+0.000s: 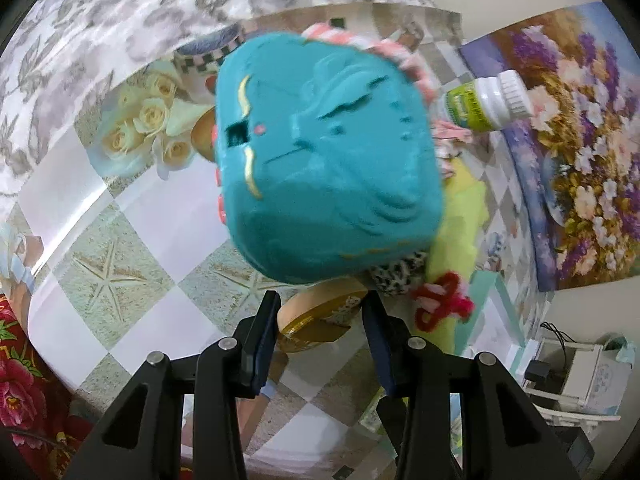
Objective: Organize soft objects
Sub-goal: 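Carry the pouch and tissue pack into the tray and open both tools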
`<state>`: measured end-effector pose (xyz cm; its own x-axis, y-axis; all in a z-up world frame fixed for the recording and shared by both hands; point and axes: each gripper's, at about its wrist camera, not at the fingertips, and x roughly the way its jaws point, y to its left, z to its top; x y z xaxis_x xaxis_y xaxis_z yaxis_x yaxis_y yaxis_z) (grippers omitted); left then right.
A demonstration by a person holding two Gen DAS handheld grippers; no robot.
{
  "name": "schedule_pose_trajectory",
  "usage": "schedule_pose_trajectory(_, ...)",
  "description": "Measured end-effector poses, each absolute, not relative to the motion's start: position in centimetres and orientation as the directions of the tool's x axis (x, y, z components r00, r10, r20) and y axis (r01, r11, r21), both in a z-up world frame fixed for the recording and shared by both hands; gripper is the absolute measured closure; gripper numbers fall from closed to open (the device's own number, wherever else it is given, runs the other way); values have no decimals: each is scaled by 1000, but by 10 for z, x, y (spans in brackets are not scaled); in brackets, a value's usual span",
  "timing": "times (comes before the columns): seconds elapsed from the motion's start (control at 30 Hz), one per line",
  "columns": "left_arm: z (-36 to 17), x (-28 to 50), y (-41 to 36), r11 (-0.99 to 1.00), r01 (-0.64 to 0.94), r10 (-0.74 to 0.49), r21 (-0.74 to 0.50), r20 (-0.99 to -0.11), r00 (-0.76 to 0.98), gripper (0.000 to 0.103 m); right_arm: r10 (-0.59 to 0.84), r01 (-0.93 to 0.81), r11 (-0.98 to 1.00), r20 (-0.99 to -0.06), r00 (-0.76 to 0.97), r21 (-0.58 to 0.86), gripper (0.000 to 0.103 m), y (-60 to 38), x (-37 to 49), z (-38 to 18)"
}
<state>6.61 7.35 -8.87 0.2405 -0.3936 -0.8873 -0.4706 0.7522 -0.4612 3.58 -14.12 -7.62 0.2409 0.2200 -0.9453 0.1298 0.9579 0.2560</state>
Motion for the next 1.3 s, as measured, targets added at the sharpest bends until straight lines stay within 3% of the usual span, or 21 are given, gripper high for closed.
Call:
schedule_pose_trajectory(0.27,-48,64,56,786,-363,-401,-500,-860,316,60,233,161,941,-914,332,298,52,-162,27,-35)
schedule_pose_trajectory(0.57,-29,87,-1,861,-223,-396,-457,-878,270,60,-26,338,933,-909,415,127,52,-232,33,-7)
schedule_pose_trajectory(0.97,30,126,-127,940,100,-339,-326,-867,366,62,-162,587,805,-920,356,86,52,-346,25,-23)
schedule_pose_trajectory(1.13,25,124,-187,930,224,-355,-291,-868,346,62,-184,643,762,-926,330,77,52,-381,18,-33)
schedule_pose_trajectory(1.3,-13,112,-236,906,294,-381,-305,-890,249,60,-180,664,743,-931,318,84,52,-400,10,-40)
